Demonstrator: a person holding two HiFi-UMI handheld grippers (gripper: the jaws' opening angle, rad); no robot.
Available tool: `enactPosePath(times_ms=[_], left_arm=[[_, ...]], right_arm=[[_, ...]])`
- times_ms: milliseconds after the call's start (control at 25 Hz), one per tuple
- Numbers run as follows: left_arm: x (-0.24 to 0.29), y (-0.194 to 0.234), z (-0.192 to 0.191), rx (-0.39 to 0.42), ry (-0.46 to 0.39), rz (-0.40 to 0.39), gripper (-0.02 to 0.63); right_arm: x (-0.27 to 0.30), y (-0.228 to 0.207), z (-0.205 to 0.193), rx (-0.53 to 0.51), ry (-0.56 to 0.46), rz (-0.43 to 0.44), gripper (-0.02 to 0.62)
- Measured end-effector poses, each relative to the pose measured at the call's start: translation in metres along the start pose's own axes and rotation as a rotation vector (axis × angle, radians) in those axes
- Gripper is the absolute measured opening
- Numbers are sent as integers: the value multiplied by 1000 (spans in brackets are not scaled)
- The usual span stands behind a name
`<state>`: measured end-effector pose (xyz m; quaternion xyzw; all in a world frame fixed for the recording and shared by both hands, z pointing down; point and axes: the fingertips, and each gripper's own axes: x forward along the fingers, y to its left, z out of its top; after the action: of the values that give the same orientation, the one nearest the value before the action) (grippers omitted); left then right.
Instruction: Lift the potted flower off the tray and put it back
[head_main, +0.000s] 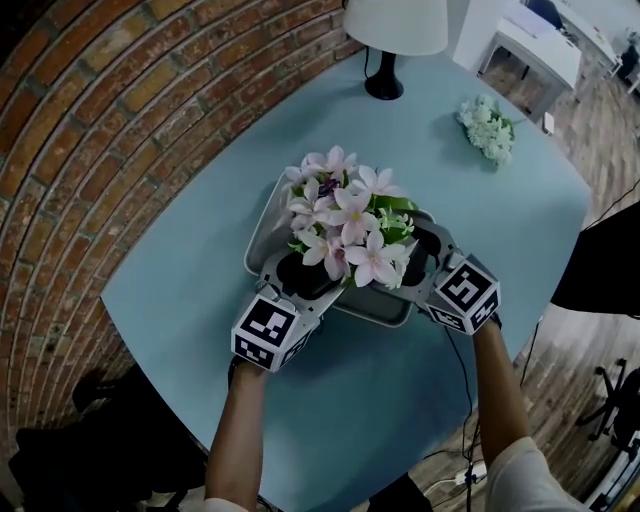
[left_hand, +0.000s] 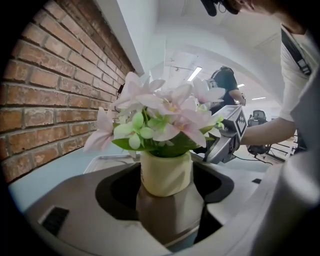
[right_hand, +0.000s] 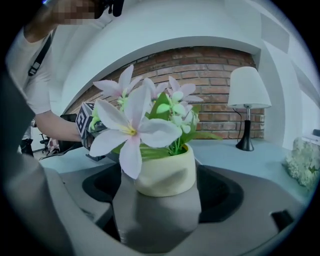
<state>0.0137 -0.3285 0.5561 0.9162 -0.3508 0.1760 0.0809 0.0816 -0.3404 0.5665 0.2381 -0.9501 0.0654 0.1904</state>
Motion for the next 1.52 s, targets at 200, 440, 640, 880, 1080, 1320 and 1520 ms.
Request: enactPosePath(times_ms=[200, 440, 640, 880, 1080, 1320, 1520], left_arm=[[7, 1, -5, -2, 15, -4, 361], [17, 2, -8, 24, 33, 4, 362], [19, -1, -10, 19, 59, -10, 362], [19, -1, -10, 23, 59, -6, 362], [19, -3, -9, 24, 54, -11, 359], [15, -6, -5, 27, 56, -24, 357], [2, -10, 6, 49, 32, -28, 357]], right_arm=[[6, -5, -1, -19, 10, 27, 494], [24, -6, -9, -104, 107, 65, 494], [29, -9, -11, -132, 122, 68, 494], [29, -8, -12, -138, 124, 62, 492], [28, -7, -11, -129, 127, 54, 485], [24, -2, -9, -94, 121, 60, 479], [18, 7, 4, -73, 94, 37, 477]])
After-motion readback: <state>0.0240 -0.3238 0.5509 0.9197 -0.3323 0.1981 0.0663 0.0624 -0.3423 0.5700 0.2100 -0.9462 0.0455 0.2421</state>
